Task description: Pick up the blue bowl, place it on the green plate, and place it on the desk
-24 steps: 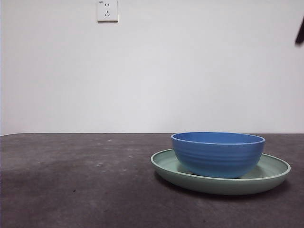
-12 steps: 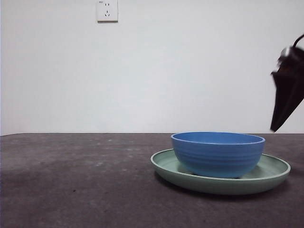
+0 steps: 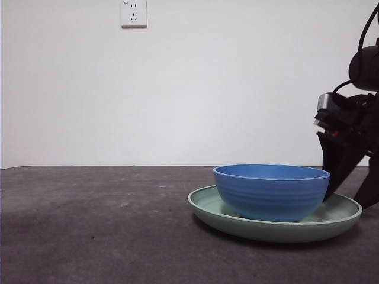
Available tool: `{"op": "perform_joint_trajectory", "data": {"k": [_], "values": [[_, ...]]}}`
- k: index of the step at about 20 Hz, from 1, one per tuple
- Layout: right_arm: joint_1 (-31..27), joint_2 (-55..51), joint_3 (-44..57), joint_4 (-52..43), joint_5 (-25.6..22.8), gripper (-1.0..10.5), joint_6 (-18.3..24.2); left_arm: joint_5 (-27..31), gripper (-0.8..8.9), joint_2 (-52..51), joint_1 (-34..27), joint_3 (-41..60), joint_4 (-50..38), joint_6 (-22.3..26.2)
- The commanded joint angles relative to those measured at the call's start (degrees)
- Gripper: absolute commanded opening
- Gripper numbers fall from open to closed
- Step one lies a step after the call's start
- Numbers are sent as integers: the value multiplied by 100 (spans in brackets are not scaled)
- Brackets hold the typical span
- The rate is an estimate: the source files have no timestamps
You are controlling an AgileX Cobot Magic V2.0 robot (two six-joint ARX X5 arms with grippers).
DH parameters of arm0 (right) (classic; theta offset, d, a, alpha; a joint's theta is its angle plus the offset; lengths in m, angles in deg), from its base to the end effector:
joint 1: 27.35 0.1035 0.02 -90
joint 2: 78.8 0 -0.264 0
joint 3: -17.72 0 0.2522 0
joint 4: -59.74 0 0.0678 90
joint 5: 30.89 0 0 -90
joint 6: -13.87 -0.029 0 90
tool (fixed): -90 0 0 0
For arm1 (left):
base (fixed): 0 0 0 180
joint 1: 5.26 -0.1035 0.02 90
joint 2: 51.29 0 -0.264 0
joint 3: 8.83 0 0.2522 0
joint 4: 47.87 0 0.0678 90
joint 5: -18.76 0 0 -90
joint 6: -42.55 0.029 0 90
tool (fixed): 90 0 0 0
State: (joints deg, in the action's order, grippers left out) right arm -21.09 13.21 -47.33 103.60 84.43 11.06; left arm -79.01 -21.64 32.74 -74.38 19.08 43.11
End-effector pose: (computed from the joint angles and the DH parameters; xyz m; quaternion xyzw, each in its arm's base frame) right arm 0.2819 0.0434 0.1642 0.1151 0.5767 0.2077 0.7817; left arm 0.0587 -0.0508 0.3322 0.0741 0.2566 -0.3760 0.8873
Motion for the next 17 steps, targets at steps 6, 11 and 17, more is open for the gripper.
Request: {"op": "perform_joint_trajectory", "data": {"k": [6, 11, 17], "values": [[144, 245, -90, -94, 7, 7, -2, -15, 530, 20, 26, -98, -44, -20], [142, 236, -129, -68, 17, 7, -269, -15, 530, 20, 26, -98, -50, -17], [155, 236, -745, 518, 496, 7, -501, -15, 530, 20, 26, -98, -48, -15]]}}
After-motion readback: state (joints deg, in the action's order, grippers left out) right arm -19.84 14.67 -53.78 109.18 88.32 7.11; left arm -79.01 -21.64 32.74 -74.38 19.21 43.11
